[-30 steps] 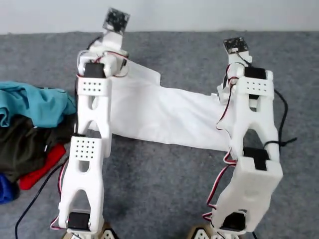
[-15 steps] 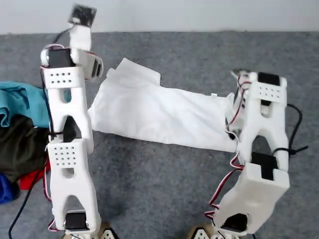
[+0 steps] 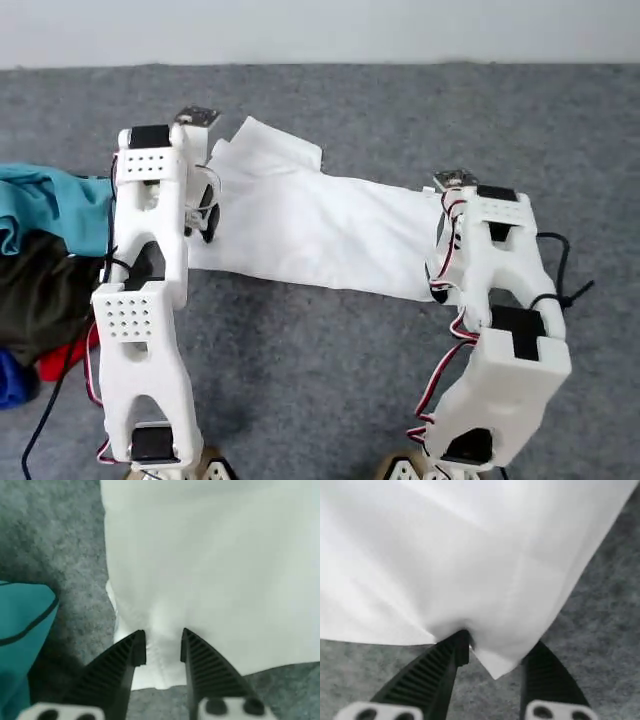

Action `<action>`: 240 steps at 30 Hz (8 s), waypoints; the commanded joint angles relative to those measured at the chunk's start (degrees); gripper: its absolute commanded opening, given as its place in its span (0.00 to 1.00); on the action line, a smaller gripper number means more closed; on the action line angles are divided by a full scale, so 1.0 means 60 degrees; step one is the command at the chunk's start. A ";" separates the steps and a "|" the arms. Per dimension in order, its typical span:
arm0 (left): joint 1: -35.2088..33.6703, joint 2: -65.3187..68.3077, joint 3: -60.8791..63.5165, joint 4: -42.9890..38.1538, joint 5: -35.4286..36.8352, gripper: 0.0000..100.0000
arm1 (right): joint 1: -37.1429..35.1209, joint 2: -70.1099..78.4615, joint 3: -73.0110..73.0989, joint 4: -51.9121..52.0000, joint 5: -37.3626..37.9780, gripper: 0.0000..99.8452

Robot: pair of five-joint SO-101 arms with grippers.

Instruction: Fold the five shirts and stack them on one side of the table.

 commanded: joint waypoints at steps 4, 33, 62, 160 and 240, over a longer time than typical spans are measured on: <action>0.0132 -0.0733 0.1165 -0.0557 0.0044 0.12 | -0.0051 -0.0403 0.0293 -0.0388 0.0337 0.03; 0.0308 -0.2652 0.0784 0.0322 0.0044 0.12 | 0.4564 -0.0520 0.0322 0.1941 0.3766 0.01; 0.2271 -0.4908 0.5106 -0.0630 -0.0249 0.16 | 0.5751 -0.5282 0.0733 0.3641 0.4073 0.19; -0.0029 -0.5758 0.7187 0.0293 -0.5055 0.16 | 0.3451 -0.6674 0.2037 0.3114 0.2418 0.19; 0.1597 -0.1714 0.3143 -0.3121 0.0249 0.04 | 0.3436 -0.6718 0.3048 0.2278 0.2388 0.19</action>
